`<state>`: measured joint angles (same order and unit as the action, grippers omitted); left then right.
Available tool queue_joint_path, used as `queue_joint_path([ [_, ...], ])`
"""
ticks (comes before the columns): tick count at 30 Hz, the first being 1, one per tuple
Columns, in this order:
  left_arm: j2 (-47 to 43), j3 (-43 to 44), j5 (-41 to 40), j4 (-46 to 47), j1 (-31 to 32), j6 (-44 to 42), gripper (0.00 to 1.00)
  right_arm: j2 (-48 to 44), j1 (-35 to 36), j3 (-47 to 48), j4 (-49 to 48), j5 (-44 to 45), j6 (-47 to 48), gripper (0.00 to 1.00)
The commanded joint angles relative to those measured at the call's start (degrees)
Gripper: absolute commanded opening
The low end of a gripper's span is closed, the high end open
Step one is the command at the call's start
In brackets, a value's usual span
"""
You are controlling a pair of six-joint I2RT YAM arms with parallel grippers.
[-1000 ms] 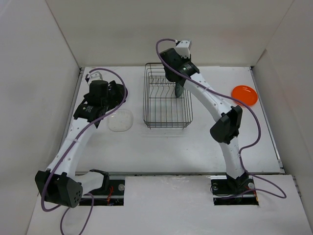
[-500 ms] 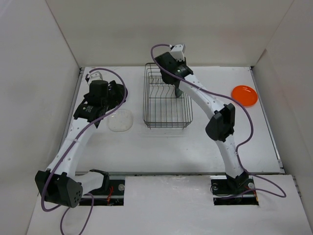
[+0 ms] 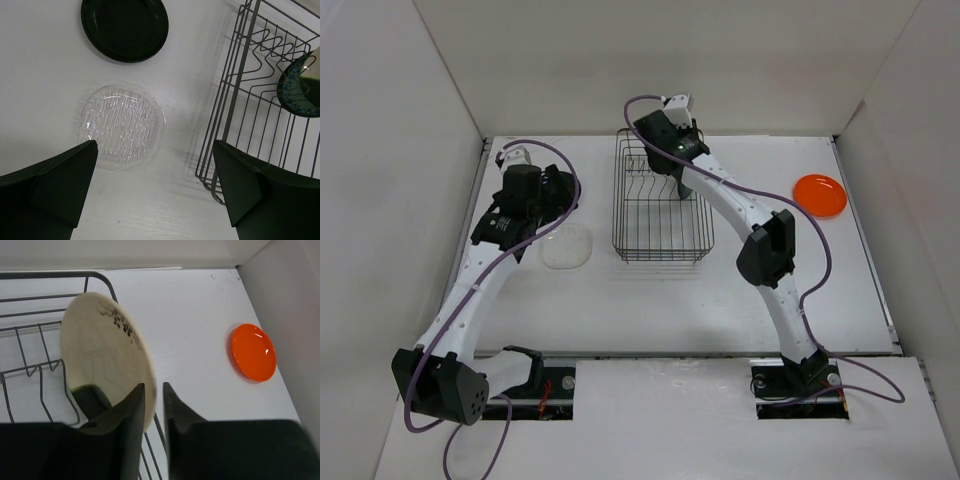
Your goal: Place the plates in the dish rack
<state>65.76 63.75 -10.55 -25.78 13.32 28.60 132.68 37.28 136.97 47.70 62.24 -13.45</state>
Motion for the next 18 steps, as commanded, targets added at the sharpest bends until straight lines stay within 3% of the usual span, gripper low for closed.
queue_joint_path([
  [1,-2.1,-1.5,0.2,1.5,-0.3,-0.5,1.00,0.8,0.9,-0.1,-3.5,0.5,0.7,0.30],
  [7,-2.1,-1.5,0.2,1.5,-0.3,-0.5,1.00,0.3,1.4,1.4,-4.1,-0.1,1.2,0.35],
  [8,-2.1,-1.5,0.2,1.5,-0.3,-0.5,1.00,-1.5,1.4,1.4,-4.1,-0.1,1.2,0.39],
  [9,-2.1,-1.5,0.2,1.5,-0.3,-0.5,1.00,-2.9,1.9,1.4,-4.1,0.6,1.2,0.55],
  [12,-2.1,-1.5,0.2,1.5,-0.3,-0.5,1.00,-13.0,0.3,-5.0,-4.1,-0.7,-4.4,0.66],
  [13,-2.1,-1.5,0.2,1.5,-0.3,-0.5,1.00,-16.8,-3.1,-8.3,-4.1,-6.2,-7.1,0.72],
  [14,-2.1,-1.5,0.2,1.5,-0.3,-0.5,1.00,-21.0,-5.8,-18.6,-7.5,-10.6,-9.4,0.72],
  [15,-2.1,-1.5,0.8,1.5,-0.3,-0.5,1.00,-30.5,-8.9,-25.6,-11.5,-15.6,-12.5,0.74],
  [16,-2.1,-2.0,1.3,2.1,-0.3,-0.5,1.00,-35.4,-12.7,-33.4,-16.5,-26.8,-14.0,0.79],
  [17,-2.1,-2.0,1.8,2.1,-0.3,-0.5,1.00,-40.0,-21.2,-41.3,-21.6,-32.9,-15.6,0.79],
  [18,-2.6,-2.0,1.8,2.1,-0.3,-0.5,1.00,-47.8,-25.8,-56.1,-31.5,-38.4,-20.2,0.81],
])
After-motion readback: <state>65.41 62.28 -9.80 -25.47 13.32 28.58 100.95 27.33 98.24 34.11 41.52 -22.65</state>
